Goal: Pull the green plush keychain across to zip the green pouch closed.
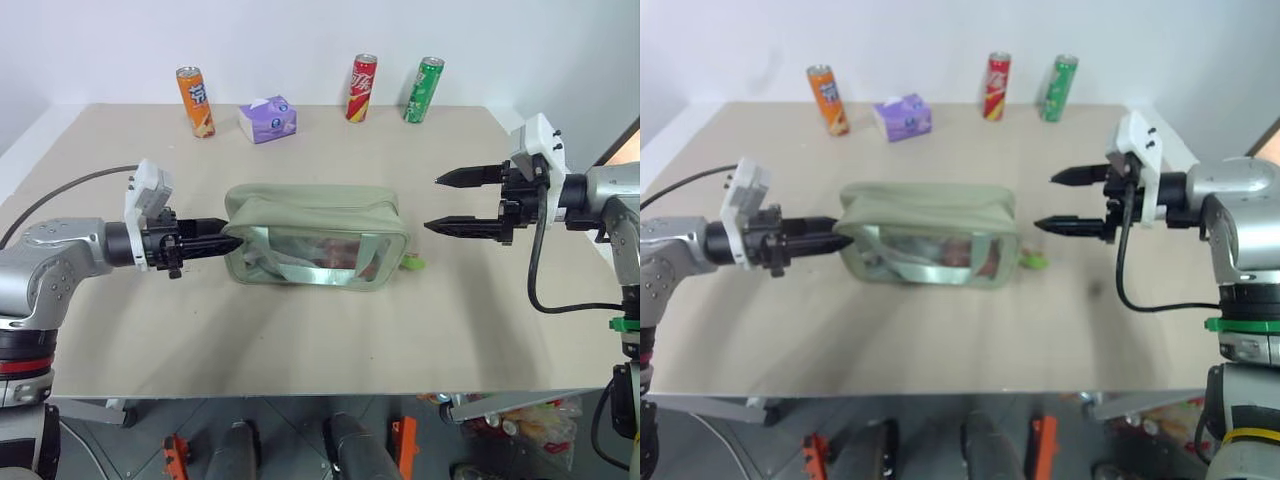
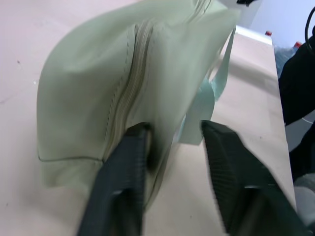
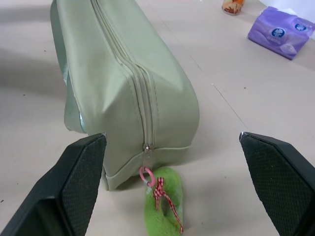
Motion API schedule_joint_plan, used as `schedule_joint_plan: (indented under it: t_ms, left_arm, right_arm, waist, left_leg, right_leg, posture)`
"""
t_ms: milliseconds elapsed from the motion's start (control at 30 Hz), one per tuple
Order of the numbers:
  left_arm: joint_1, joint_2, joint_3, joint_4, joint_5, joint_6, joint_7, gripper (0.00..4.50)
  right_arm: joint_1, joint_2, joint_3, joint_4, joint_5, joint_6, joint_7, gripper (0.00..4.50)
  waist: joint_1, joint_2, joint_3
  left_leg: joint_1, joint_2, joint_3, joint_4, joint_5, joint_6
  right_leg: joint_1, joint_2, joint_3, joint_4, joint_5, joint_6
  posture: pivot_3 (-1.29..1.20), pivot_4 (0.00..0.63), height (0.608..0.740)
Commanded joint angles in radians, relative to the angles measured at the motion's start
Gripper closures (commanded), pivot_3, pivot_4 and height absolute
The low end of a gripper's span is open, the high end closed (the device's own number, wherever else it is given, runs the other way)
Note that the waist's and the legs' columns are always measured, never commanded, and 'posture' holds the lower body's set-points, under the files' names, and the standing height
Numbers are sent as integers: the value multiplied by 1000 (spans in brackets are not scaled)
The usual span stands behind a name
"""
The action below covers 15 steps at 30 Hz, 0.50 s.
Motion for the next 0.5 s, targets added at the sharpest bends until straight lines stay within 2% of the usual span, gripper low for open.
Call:
schedule_joint_plan:
  t_ms: [33,67,267,367,500]
  left_arm:
    - [20,43,77,-27,-17,-8,2,934]
    - [32,54,105,-23,-6,-28,15,589]
    - [60,63,303,23,-59,-2,116,589]
    - [97,50,348,8,-84,14,146,589]
    - [153,42,343,-23,-94,24,169,589]
  right_arm:
    - [-25,-23,-38,-8,20,-5,-2,0]
    - [-25,-25,-40,-4,19,-7,-1,0]
    - [-22,-39,-94,3,56,10,-12,0]
    - [5,-40,-142,-33,104,51,-32,0]
    - [103,-51,-194,-149,144,95,-68,0]
  waist:
    - [-1,0,0]
    - [-1,0,0]
    - [-1,0,0]
    - [-1,0,0]
    - [-1,0,0]
  left_leg:
    - [0,0,0,-1,0,0]
    - [0,0,0,-1,0,0]
    - [0,0,0,-1,0,0]
    - [0,0,0,-1,0,0]
    - [0,0,0,-2,0,0]
  right_leg:
    - [0,0,0,0,0,0]
    - [0,0,0,0,0,-1]
    - [-1,0,-1,0,-1,-1]
    - [-1,0,0,0,-1,-1]
    - [-1,0,-1,0,-1,-1]
  posture:
    - [0,150,740]
    - [0,150,740]
    - [0,150,740]
    - [0,150,740]
    - [0,150,740]
